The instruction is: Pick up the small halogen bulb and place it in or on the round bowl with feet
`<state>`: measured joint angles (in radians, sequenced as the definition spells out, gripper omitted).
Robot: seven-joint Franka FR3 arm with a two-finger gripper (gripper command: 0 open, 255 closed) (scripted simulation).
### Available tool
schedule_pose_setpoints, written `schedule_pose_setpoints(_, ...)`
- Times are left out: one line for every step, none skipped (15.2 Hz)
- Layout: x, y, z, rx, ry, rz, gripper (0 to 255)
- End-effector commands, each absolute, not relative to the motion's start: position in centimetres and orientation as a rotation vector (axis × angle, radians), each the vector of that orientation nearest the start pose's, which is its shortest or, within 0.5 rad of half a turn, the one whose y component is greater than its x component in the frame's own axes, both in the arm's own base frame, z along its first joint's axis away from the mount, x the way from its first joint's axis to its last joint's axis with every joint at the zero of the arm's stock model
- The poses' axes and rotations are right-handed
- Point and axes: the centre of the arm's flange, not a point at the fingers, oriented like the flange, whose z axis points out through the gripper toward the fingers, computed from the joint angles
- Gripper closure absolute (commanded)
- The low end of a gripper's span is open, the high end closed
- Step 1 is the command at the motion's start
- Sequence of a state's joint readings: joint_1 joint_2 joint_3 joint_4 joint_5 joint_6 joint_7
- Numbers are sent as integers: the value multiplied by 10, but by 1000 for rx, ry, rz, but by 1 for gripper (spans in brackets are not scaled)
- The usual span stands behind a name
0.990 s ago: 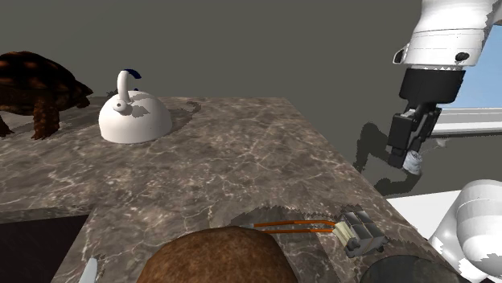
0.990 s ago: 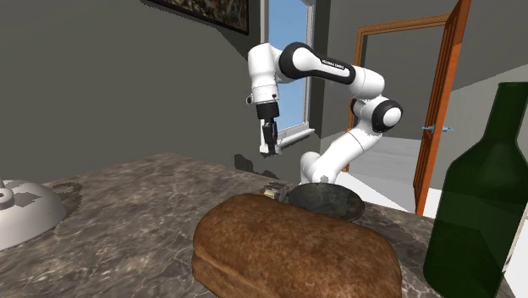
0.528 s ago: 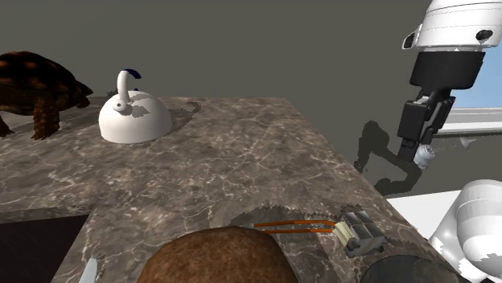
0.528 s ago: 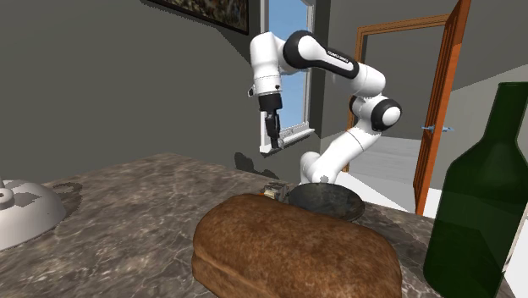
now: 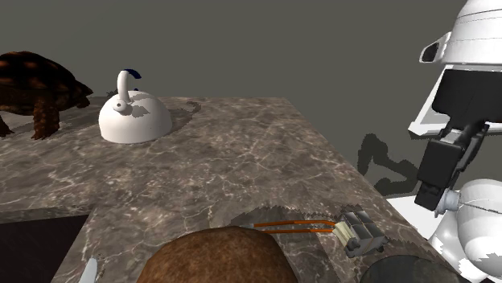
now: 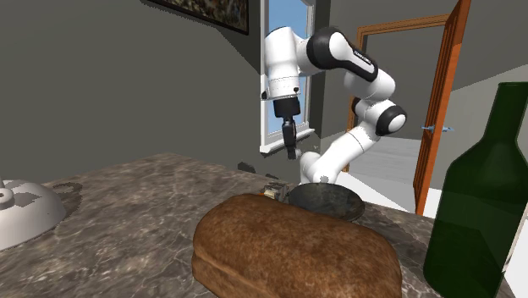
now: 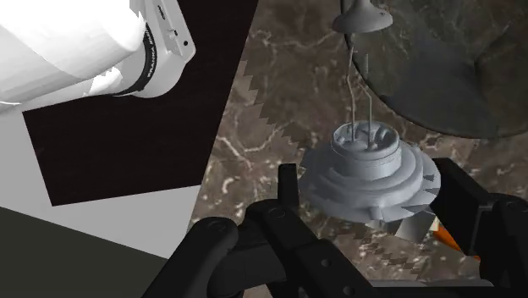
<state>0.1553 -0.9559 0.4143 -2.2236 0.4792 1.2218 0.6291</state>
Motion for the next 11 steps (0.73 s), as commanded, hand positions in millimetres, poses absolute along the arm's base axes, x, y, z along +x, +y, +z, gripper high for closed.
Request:
schedule_pose_setpoints(123, 263, 630, -3074, 153, 240, 255)
schedule_pose_setpoints(116, 274, 629, -3074, 153, 240, 255)
schedule_pose_setpoints(109, 285, 628, -3074, 153, 240, 255)
schedule_pose_setpoints(102, 296, 626, -3074, 153, 240, 255)
schedule_pose_setpoints(94, 307, 625, -3074, 153, 240, 255)
schedule_pose_setpoints(87, 318, 624, -3074, 153, 240, 255)
schedule_pose_setpoints(80, 329, 623, -3074, 153, 240, 255)
schedule_pose_setpoints(73, 340, 622, -3074, 153, 240, 255)
schedule_pose_setpoints(66, 351, 621, -3074, 153, 240, 255)
schedule_pose_setpoints(66, 351, 615, -3074, 153, 240, 255)
schedule_pose_setpoints(66, 351, 610, -3074, 153, 240, 255)
